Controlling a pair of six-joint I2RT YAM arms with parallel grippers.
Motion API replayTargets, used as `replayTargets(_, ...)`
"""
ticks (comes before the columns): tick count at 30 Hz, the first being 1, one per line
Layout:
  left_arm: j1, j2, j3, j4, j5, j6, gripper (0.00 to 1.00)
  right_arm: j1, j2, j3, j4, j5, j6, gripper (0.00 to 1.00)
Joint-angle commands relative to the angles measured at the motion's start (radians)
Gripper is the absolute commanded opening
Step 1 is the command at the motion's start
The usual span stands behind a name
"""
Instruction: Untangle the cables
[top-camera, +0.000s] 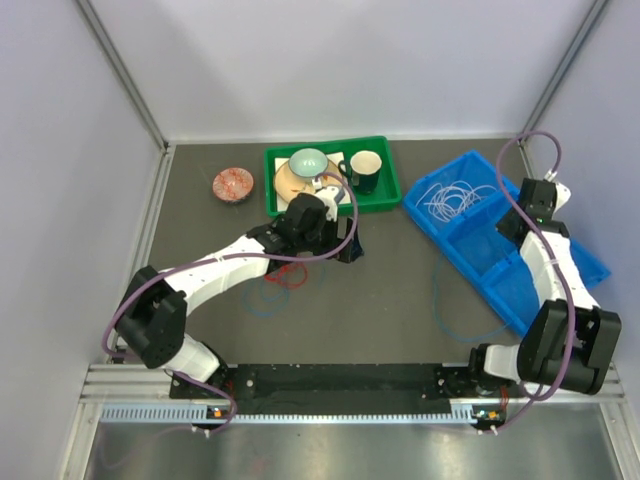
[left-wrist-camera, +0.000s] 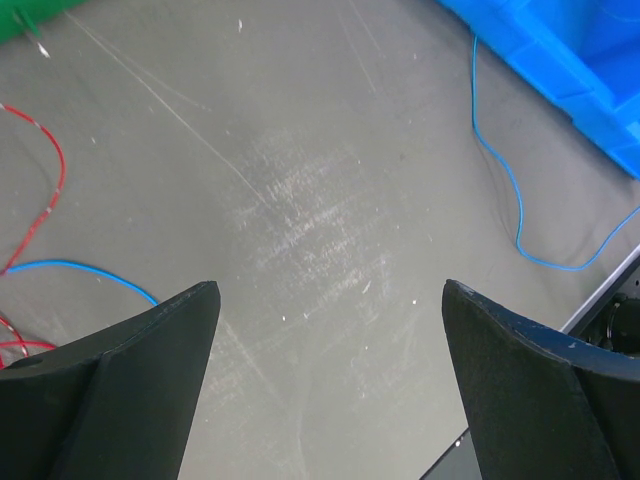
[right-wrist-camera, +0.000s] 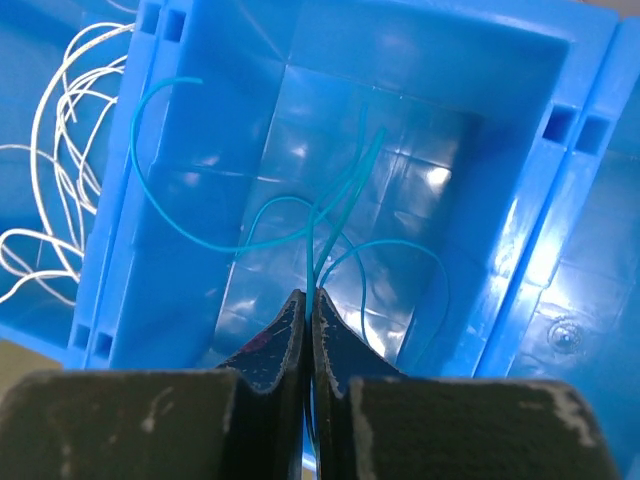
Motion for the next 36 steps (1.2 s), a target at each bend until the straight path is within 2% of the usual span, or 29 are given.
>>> replayTargets(1,0.002,-0.004,-0.014,0.035,0.029,-0.014,0.98,-0.012,0.051,0.021,0.028,0.018,-0.007,0.00)
replayTargets(8,0.002,-0.030,-0.028,0.025,0.005,-0.003,0.98,-0.008,0.170,0.093,0.057,-0.036,0.010,0.00)
replayTargets(9,0.002,-0.034,-0.030,0.025,0.000,-0.001,0.98,-0.006,0.179,0.103,0.054,-0.047,0.011,0.04)
replayTargets(10,0.002,-0.037,-0.030,0.022,-0.002,0.002,0.98,0.000,0.170,0.114,0.051,-0.047,0.011,0.21)
replayTargets(11,0.002,-0.044,-0.030,0.020,-0.003,0.003,0.98,0.005,0.154,0.114,0.044,-0.048,0.013,0.29)
replayTargets(12,0.002,-0.047,-0.030,0.019,-0.003,0.003,0.98,0.011,0.133,0.114,0.043,-0.042,0.013,0.44)
replayTargets(15,0.002,-0.051,-0.030,0.020,0.000,0.011,0.98,0.026,0.052,0.121,0.019,-0.042,0.007,0.71)
replayTargets(18,0.002,-0.050,-0.014,0.009,0.006,0.026,0.98,0.026,0.009,0.166,-0.047,-0.041,-0.010,0.84)
replayTargets(20,0.002,-0.050,-0.011,0.006,0.015,0.035,0.98,0.028,-0.025,0.187,-0.081,-0.034,-0.023,0.88)
replayTargets(25,0.002,-0.065,-0.004,-0.020,-0.015,0.025,0.98,0.086,-0.172,0.158,-0.192,0.005,-0.061,0.88)
replayTargets(30,0.015,-0.090,-0.011,-0.066,-0.092,-0.003,0.98,0.360,-0.338,0.025,-0.317,0.107,0.008,0.87)
replayTargets(33,0.028,-0.099,-0.019,-0.067,-0.101,-0.006,0.99,0.463,-0.376,-0.090,-0.342,0.091,0.089,0.86)
replayTargets(36,0.032,-0.099,-0.022,-0.069,-0.097,-0.009,0.99,0.528,-0.340,-0.187,-0.307,0.067,0.141,0.84)
